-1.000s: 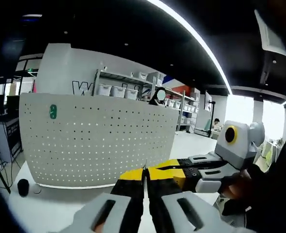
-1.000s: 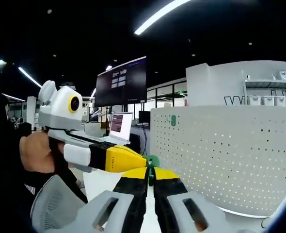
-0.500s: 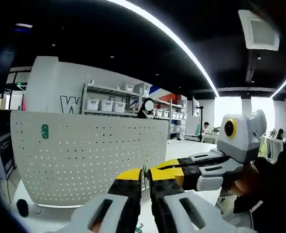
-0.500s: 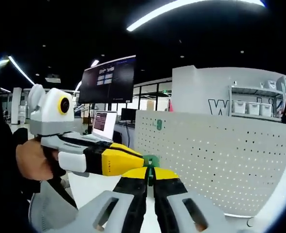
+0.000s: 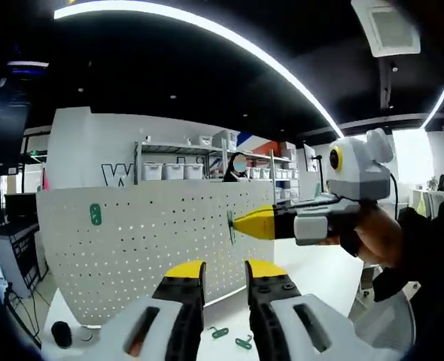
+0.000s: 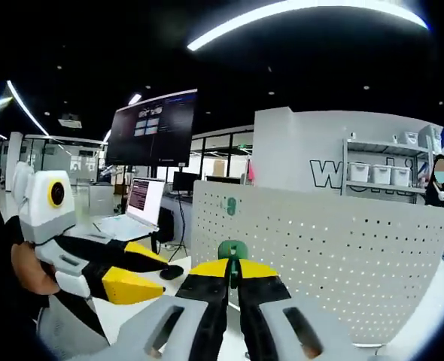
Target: Insert the hook assembly into the mounting plate slot until the hook locks in place.
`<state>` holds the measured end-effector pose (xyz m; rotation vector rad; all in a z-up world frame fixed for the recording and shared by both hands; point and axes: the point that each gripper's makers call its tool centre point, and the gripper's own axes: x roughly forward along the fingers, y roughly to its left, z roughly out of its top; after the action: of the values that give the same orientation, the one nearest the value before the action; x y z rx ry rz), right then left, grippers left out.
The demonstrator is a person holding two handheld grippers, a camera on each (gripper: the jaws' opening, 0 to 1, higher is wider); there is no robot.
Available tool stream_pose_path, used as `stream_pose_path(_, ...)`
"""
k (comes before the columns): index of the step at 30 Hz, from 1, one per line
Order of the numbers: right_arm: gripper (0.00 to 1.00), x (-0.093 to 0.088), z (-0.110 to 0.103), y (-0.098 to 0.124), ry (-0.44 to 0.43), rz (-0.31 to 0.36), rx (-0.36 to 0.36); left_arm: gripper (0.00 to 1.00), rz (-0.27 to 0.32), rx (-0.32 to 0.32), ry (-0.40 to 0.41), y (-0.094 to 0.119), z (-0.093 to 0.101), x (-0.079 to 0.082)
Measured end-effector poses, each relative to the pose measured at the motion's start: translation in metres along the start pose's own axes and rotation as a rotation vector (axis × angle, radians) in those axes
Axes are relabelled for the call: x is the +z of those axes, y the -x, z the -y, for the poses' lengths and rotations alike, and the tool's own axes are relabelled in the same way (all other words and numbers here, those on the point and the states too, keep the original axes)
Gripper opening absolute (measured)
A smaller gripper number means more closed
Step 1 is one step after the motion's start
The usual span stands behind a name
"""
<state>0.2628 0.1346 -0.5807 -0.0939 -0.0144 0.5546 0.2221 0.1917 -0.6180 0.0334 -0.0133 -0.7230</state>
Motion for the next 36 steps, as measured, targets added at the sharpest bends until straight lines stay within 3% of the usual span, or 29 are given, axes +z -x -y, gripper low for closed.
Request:
stream_pose_path(5,0.01,0.008,0.011,-0.012,-0.003,0.007,-0.027,0.32,-0.032,0.061,0.002,0.009,-0.016,-0.021)
stream_pose_path(11,0.01,0.012,0.019,-0.025,-0.006,0.008,-0.042,0.40,-0.044,0.095,-0.012,0.018,-0.023,-0.035)
stream_pose_path(23,0.01,0.019,0.034,-0.058,0.003,0.021,-0.084,0.53,-0.063,0.099,0.007,0.030,-0.023,-0.062)
stream_pose_path(36,0.01,0.019,0.069,-0.097,0.014,0.032,-0.186,0.53,-0.098,0.071,0.030,0.031,-0.020,-0.084)
